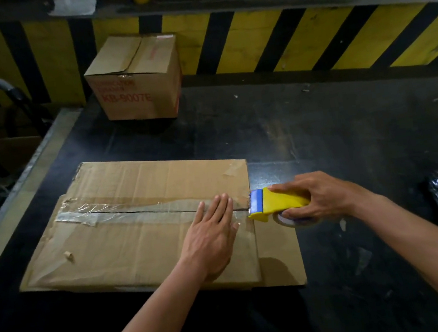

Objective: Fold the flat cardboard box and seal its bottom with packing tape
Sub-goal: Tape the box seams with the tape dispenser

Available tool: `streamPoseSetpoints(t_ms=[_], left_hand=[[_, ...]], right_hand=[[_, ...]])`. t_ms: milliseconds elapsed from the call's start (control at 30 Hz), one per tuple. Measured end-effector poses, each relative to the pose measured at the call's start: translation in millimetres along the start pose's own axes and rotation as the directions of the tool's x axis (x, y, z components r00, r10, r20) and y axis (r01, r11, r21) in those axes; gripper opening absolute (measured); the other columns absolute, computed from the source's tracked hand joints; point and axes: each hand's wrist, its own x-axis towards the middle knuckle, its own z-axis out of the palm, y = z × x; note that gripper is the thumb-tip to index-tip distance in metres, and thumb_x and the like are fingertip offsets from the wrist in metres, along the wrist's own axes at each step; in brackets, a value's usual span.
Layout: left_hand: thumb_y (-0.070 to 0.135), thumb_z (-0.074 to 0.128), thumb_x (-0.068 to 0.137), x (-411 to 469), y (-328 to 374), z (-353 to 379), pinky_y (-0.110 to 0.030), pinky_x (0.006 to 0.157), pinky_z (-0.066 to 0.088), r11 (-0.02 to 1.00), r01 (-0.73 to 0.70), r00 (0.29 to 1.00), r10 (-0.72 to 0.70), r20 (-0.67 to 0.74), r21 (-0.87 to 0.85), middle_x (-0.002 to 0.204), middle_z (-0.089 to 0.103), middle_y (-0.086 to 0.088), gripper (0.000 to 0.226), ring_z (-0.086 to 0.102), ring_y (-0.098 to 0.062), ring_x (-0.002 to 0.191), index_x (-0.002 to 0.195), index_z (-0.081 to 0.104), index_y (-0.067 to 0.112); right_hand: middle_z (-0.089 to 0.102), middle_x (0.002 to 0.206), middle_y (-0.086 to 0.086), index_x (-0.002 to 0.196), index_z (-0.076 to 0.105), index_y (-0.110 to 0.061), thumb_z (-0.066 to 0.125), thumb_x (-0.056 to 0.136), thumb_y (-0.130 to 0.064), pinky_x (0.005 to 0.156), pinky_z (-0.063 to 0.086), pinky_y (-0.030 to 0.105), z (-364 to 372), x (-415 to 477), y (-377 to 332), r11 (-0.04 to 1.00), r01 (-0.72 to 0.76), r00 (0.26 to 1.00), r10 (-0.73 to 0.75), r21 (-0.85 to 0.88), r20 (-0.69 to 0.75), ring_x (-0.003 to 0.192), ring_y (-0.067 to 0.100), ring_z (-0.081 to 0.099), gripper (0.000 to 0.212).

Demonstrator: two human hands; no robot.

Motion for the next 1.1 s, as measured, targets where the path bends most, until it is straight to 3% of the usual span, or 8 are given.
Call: streamPoseSetpoints(t_ms=[233, 367, 533, 733, 900, 1100], left_hand=[[0.042, 0.005, 0.107, 2, 4, -1, -0.046, 0.126, -0.01, 0.999, 0.032, 0.999, -0.032, 0.027, 0.013, 0.169, -0.012, -0.001, 0.062, -0.02, -0.017, 0.154, 0.161, -0.006, 0.014], [0.029, 0.017, 0.105, 8, 23, -5, -0.048, 0.125, -0.01, 1.0, -0.007, 1.0, 0.007, 0.014, 0.023, 0.169, -0.013, -0.006, 0.063, -0.018, -0.023, 0.154, 0.161, -0.006, 0.012], [0.047, 0.006, 0.106, 11, 30, 5, -0.046, 0.126, -0.01, 0.998, -0.062, 0.998, 0.063, -0.007, 0.007, 0.168, -0.011, 0.001, 0.061, -0.02, -0.015, 0.153, 0.16, -0.003, 0.021], [0.046, 0.002, 0.107, 9, 27, 8, -0.048, 0.126, -0.008, 0.997, -0.073, 0.997, 0.073, 0.003, 0.02, 0.168, -0.014, 0.001, 0.06, -0.021, -0.017, 0.153, 0.161, -0.008, 0.022], [0.048, 0.001, 0.107, 10, 27, 8, -0.047, 0.125, -0.011, 0.998, -0.061, 0.998, 0.061, 0.014, -0.011, 0.168, -0.016, 0.003, 0.06, -0.023, -0.016, 0.153, 0.161, -0.008, 0.023], [0.049, 0.0, 0.107, 10, 27, 9, -0.046, 0.125, -0.014, 0.999, -0.049, 0.999, 0.049, 0.016, 0.0, 0.168, -0.016, 0.004, 0.06, -0.024, -0.014, 0.152, 0.161, -0.008, 0.024]], right_hand=[[0.046, 0.094, -0.016, 0.144, 0.036, -0.055, 0.059, 0.081, -0.071, 0.066, 0.033, 0.021, -1, -22, 11, 0.996, -0.06, 0.998, 0.06, -0.06, 0.006, 0.083, 0.004, 0.046, 0.069], [0.046, 0.097, -0.016, 0.145, 0.037, -0.052, 0.06, 0.082, -0.07, 0.068, 0.037, 0.023, 3, -21, 7, 0.994, -0.078, 0.997, 0.079, -0.071, 0.012, 0.085, 0.005, 0.046, 0.069], [0.042, 0.094, -0.018, 0.145, 0.038, -0.051, 0.06, 0.083, -0.067, 0.067, 0.036, 0.022, 2, -16, -2, 0.989, -0.098, 0.994, 0.102, -0.109, 0.038, 0.085, 0.007, 0.044, 0.068], [0.048, 0.095, -0.011, 0.142, 0.046, -0.046, 0.059, 0.085, -0.061, 0.078, 0.049, 0.037, -15, 3, -27, 0.963, -0.062, 0.99, 0.093, -0.262, 0.108, 0.089, 0.011, 0.046, 0.061], [0.06, 0.129, -0.006, 0.142, 0.049, -0.042, 0.063, 0.084, -0.058, 0.074, 0.041, 0.032, -18, 31, -44, 0.952, -0.022, 0.983, 0.076, -0.306, 0.165, 0.107, 0.017, 0.055, 0.061], [0.063, 0.13, -0.007, 0.136, 0.053, -0.046, 0.067, 0.076, -0.06, 0.083, 0.054, 0.038, -19, 39, -50, 0.942, -0.068, 0.978, 0.129, -0.329, 0.166, 0.111, 0.02, 0.059, 0.062]])
